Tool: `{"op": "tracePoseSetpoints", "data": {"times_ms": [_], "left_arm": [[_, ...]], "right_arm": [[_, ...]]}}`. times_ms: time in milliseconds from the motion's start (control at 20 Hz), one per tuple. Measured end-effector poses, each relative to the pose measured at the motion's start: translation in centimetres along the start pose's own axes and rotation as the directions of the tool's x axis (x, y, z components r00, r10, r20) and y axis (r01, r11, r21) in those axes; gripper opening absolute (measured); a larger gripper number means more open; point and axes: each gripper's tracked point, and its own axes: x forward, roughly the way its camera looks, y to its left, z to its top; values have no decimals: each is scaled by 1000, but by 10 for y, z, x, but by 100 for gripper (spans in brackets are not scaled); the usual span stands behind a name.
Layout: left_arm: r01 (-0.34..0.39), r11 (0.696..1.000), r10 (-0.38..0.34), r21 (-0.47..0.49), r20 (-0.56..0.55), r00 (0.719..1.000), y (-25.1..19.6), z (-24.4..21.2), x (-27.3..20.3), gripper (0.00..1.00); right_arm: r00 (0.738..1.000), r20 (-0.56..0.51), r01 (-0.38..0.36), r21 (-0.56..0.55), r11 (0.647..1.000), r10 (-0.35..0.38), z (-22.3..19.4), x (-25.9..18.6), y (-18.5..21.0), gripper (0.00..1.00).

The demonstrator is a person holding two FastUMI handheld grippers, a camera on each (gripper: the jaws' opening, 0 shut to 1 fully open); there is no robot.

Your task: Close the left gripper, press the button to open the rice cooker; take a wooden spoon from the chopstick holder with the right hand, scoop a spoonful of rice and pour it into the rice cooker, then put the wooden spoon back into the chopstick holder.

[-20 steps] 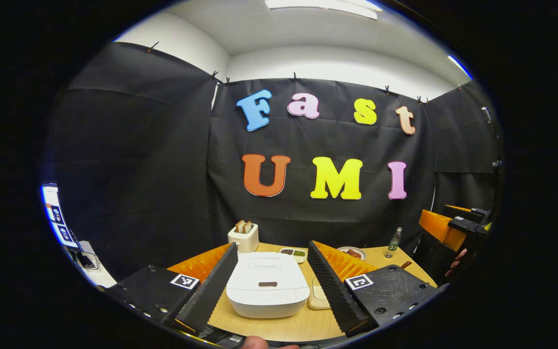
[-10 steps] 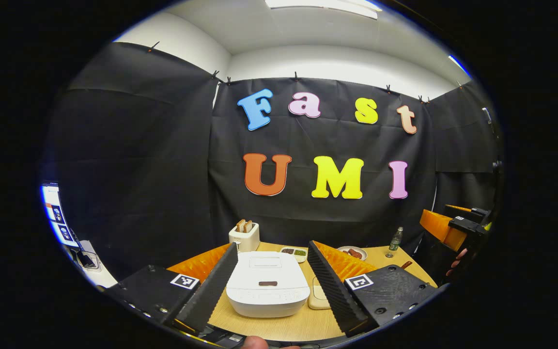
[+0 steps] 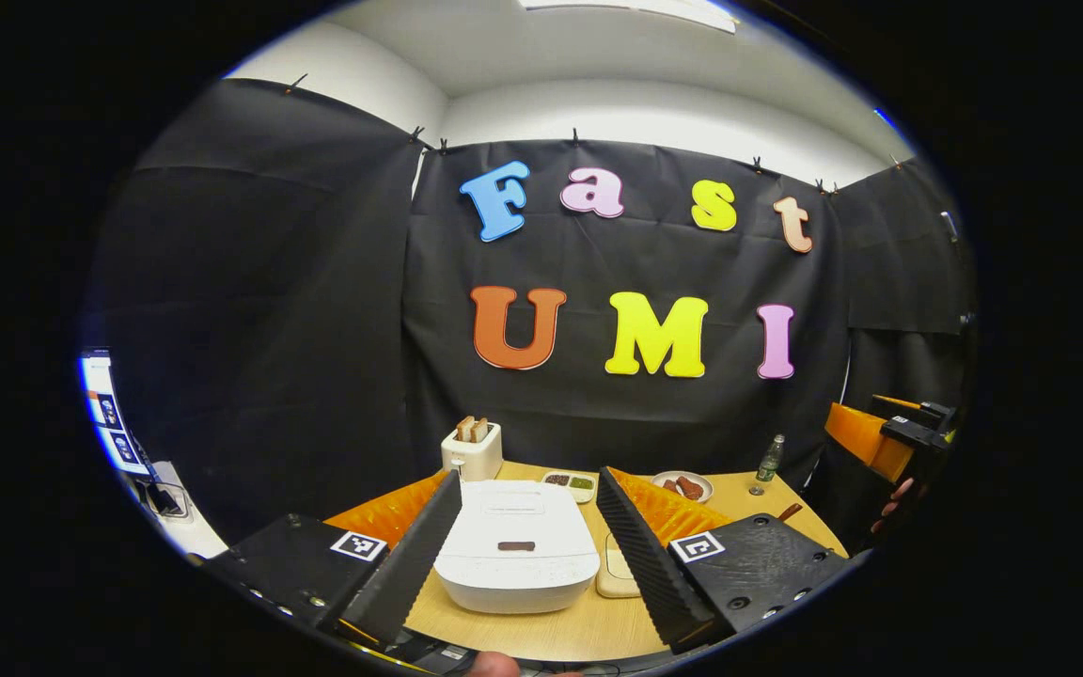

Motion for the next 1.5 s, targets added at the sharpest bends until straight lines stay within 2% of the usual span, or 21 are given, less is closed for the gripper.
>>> {"op": "tracePoseSetpoints", "data": {"times_ms": [100,300,350,550,650,700,750,800,850,900,950,1150,1500], "left_arm": [[14,1000,-14,-4,-29,999,-6,-9,5,94],[31,999,-29,20,-90,995,-16,-23,25,83],[35,999,-32,25,-106,994,-18,-27,30,67],[48,998,-38,42,-207,978,-27,-48,55,40],[27,999,-14,47,-263,965,-25,-63,70,40],[18,999,-5,40,-294,956,-26,-72,76,32],[37,999,-26,25,-330,944,-33,-81,82,3],[45,999,-37,13,-359,933,-37,-89,87,5],[24,1000,-17,15,-382,924,-32,-102,94,5],[7,1000,-8,-2,-407,914,-28,-91,75,5],[-7,1000,-4,-23,-437,900,-26,-114,99,0],[-70,997,46,-33,-478,877,-9,-133,129,0],[-73,997,49,-22,-559,828,24,-175,162,0]], "right_arm": [[1000,-12,9,-1,1000,-9,-6,3,-7,100],[999,-42,16,5,1000,-16,-20,18,-22,100],[999,-45,18,9,1000,-17,-21,24,-27,100],[998,-54,19,31,999,-17,-27,53,-48,100],[998,-61,16,44,999,-13,-31,72,-59,100],[998,-70,13,51,999,-10,-36,81,-64,100],[997,-78,9,58,998,-4,-40,91,-68,100],[996,-86,6,64,998,-1,-45,100,-73,100],[995,-96,1,70,998,5,-49,109,-77,100],[994,-107,-7,75,997,15,-56,118,-81,100],[992,-123,-13,78,997,23,-61,126,-85,100],[982,-183,-28,93,995,45,-86,146,-99,100],[976,-216,-3,87,996,22,-93,154,-102,99]]}}
